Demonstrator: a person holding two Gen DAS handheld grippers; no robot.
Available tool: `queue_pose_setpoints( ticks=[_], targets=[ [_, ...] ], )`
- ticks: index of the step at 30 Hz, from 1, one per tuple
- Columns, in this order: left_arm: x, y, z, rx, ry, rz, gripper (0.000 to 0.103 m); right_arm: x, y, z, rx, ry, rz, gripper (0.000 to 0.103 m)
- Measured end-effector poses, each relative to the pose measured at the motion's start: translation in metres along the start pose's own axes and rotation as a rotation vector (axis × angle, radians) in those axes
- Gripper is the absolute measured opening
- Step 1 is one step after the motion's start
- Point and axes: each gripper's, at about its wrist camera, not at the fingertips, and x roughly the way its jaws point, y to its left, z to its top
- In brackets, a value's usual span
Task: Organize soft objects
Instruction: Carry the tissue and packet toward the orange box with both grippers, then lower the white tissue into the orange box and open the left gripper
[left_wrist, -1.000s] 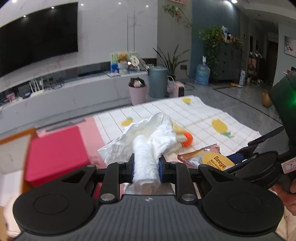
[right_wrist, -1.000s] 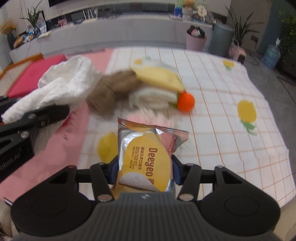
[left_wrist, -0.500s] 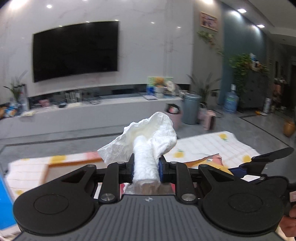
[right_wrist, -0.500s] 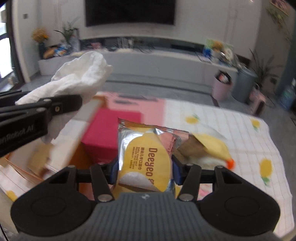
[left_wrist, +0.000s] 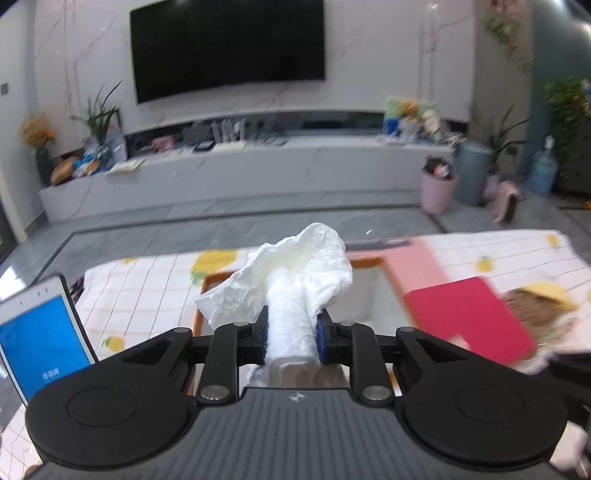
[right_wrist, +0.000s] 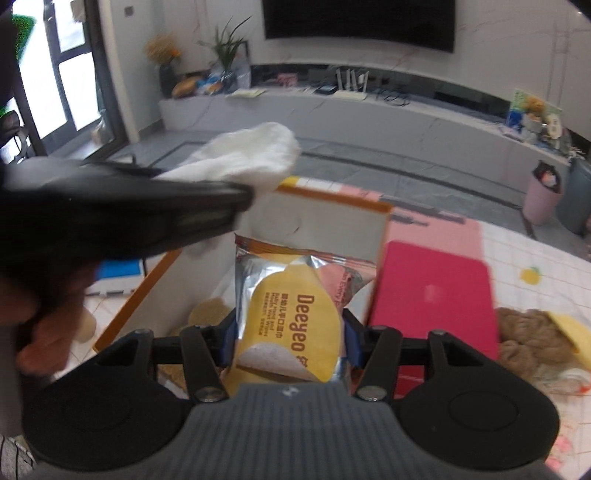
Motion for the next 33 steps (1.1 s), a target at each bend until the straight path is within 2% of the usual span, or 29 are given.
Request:
queue_pose_setpoints(
  ticks=[5,9,15,19,23,26,29,31,33],
  targets=[
    [0.04,-0.001,-0.005,-0.015,0.042,0.061,0.025,0.023,0.003,-0.009,-0.023,0.02,-0.012,0.054],
    [0.058,-0.002,-0.005,0.01,0.063,0.118,0.025,0.023,0.002,-0.007,-0.031,0.013,-0.006,0.055],
    [0.074,0.005,-0.011,-0.005,0.139,0.186,0.025,0.023,-0.003,-0.005,-0.026,-0.008,0.003,0.055],
    [0.081,0.007,-0.015,0.028,0.148,0.246,0.026,0.026,-0.001,-0.003,-0.067,-0.005,-0.002,0.055],
    [0.083,0.013,-0.013,0.007,0.144,0.257,0.029,0.027,0.001,-0.001,-0.078,-0.001,-0.01,0.055],
    [0.083,0.014,-0.014,0.022,0.151,0.271,0.04,0.027,0.003,-0.002,-0.09,0.0,-0.018,0.055],
    [0.079,0.018,-0.016,0.012,0.143,0.24,0.064,0.026,0.005,-0.004,-0.094,0.0,-0.023,0.055],
    [0.076,0.023,-0.016,-0.007,0.129,0.202,0.085,0.026,0.007,-0.005,-0.096,0.001,-0.028,0.055],
    [0.069,0.027,-0.016,-0.017,0.089,0.212,0.092,0.026,0.009,-0.005,-0.101,0.004,-0.035,0.055]
  ],
)
